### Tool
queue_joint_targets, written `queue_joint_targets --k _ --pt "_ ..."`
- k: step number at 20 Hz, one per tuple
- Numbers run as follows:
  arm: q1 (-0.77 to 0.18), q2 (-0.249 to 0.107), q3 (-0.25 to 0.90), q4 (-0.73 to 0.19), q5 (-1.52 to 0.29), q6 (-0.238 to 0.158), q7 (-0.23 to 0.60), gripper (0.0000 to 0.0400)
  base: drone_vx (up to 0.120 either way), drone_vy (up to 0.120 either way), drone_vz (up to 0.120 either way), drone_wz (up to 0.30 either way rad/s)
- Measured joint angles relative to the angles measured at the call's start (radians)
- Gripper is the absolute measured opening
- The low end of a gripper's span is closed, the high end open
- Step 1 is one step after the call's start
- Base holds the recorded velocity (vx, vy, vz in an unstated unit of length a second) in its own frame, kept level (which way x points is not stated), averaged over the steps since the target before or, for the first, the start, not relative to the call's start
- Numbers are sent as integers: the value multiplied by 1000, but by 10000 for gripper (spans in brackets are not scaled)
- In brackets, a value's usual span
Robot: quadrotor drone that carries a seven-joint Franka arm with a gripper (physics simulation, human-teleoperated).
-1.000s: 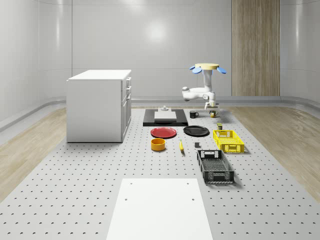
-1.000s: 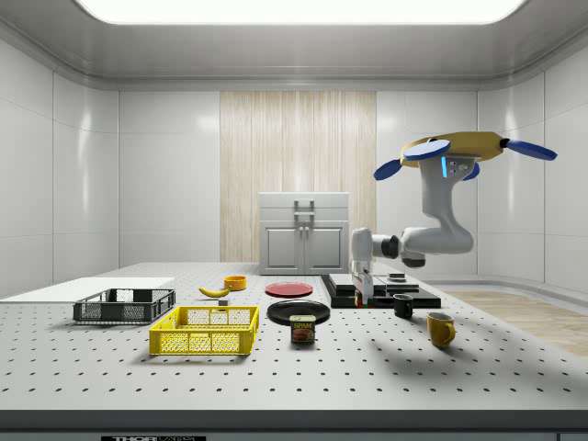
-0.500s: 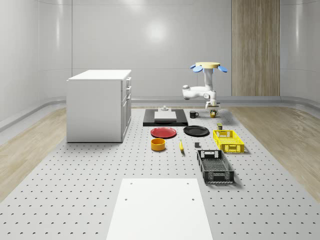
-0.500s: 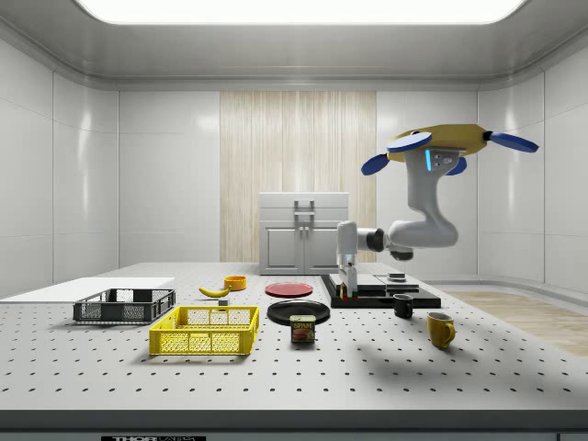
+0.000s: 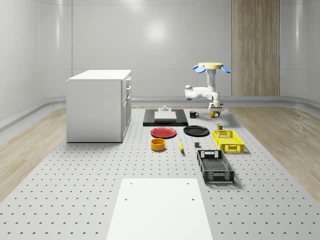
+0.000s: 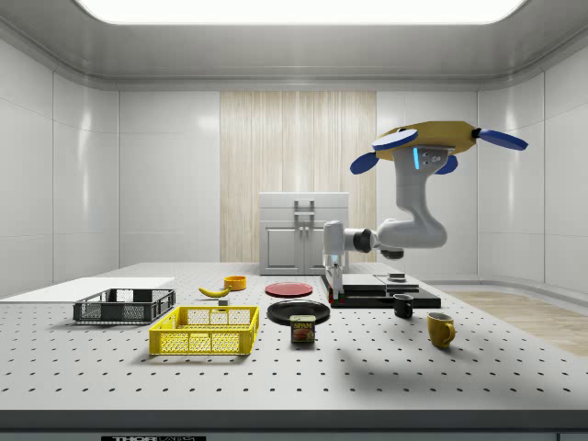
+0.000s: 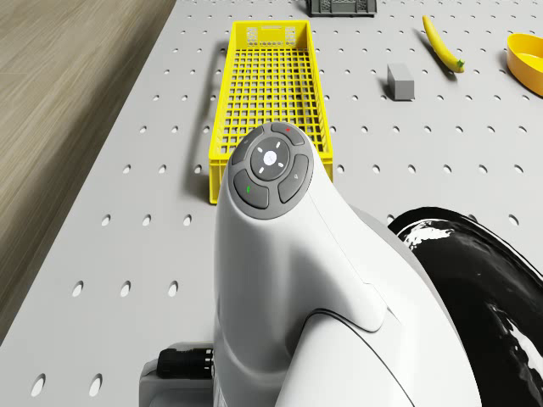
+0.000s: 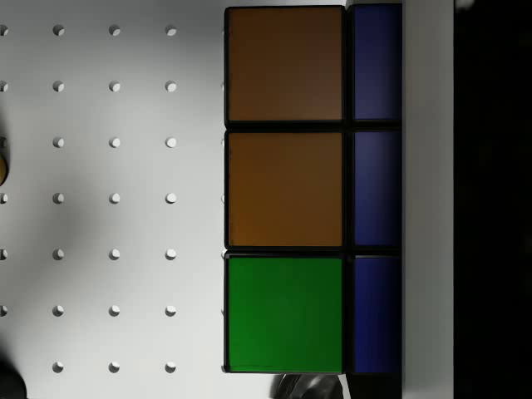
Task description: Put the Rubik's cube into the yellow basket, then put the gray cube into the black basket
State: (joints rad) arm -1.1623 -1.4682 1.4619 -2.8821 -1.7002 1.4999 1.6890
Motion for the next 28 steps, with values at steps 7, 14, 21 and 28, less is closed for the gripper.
queue_joint_targets --k 7,14,21,28 --pt "-2 -19 3 0 7 17 2 325 120 0 0 0" --pt "-4 -35 5 1 14 33 4 325 120 0 0 0" --pt "-6 -50 7 1 20 47 5 325 120 0 0 0" --pt "-7 -63 9 1 25 59 6 325 120 0 0 0"
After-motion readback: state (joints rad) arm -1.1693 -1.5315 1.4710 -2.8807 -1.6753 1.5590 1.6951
